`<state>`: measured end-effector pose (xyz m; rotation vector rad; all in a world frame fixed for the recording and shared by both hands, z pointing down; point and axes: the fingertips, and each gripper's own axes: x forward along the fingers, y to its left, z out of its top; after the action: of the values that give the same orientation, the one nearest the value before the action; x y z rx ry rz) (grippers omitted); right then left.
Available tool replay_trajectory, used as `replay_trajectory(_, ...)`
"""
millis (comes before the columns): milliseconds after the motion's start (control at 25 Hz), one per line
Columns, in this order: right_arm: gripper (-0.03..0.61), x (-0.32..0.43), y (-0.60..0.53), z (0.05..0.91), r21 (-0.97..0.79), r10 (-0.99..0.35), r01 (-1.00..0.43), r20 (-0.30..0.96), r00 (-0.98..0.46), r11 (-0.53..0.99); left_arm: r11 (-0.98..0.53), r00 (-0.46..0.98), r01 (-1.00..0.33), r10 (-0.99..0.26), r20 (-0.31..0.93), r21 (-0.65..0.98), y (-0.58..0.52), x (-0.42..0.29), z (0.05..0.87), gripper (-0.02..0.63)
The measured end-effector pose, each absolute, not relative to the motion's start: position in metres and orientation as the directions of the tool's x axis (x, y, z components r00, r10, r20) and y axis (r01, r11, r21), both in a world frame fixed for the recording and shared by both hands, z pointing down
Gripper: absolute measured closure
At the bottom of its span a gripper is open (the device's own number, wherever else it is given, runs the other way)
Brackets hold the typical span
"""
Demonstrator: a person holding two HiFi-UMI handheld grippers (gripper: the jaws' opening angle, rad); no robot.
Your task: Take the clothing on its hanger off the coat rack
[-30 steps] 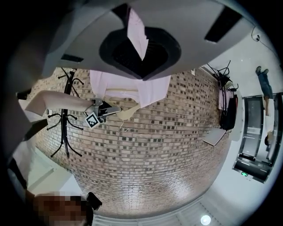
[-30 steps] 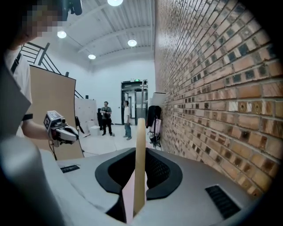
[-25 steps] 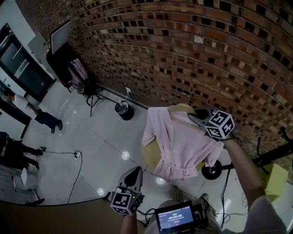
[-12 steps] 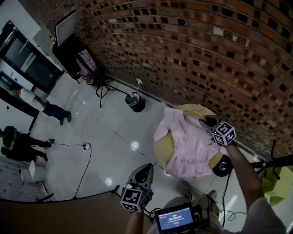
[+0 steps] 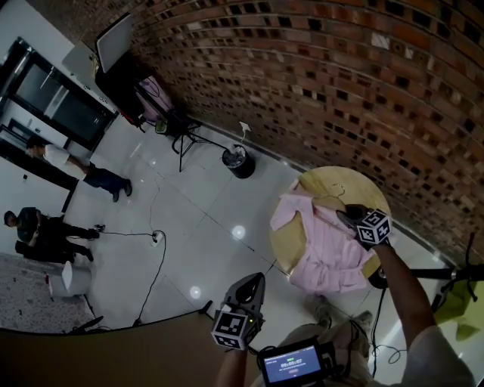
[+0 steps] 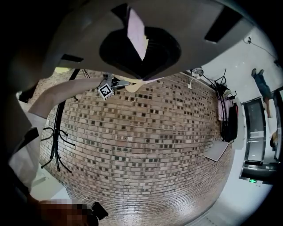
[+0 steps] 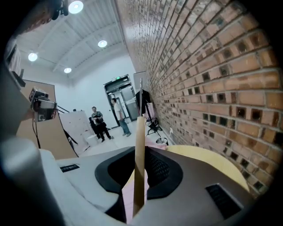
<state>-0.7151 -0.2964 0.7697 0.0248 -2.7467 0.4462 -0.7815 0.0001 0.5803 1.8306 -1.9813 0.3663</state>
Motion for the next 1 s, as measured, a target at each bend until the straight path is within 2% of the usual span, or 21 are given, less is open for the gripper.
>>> replay_trajectory(240,0.538,-0.730,-0.295,0.843,-0.441,0.123,-0.082,0.416,-0.901,0.894,0.098,-0.039,-0.991,-0.866,0.498,0.093,-0.009,-0.786,0.592,0.629)
replay_trajectory(520,0.527,-0.727,-0.304,0.906,-0.507,0.059,-0.235,0.497,-0.866,0.829,0.095,-0.034,-0.991,-0.859,0.510,0.092,-0.002,-0.785,0.593,0.629)
replay_trajectory(640,0.474,-0.711,-0.325,0.932,-0.441,-0.030,-0.351,0.587,-0.809,0.826,0.077,-0.022,-0.993,-0.859,0.511,0.087,-0.010,-0.774,0.590,0.629)
replay_trajectory(760,0.346,-0.695,-0.344,0.935,-0.389,-0.114,-0.427,0.616,-0.780,0.816,0.063,-0.012,-0.995,-0.861,0.509,0.083,-0.019,-0.760,0.585,0.629)
replay_trajectory(800,0.326,-0.689,-0.350,0.930,-0.376,-0.141,-0.443,0.612,-0.779,0.814,0.057,-0.008,-0.995,-0.862,0.507,0.081,-0.022,-0.755,0.583,0.629)
replay_trajectory(1000,0.325,-0.656,-0.370,0.869,-0.359,-0.258,-0.479,0.514,-0.818,0.801,0.027,0.010,-0.997,-0.872,0.489,0.070,-0.035,-0.726,0.566,0.629)
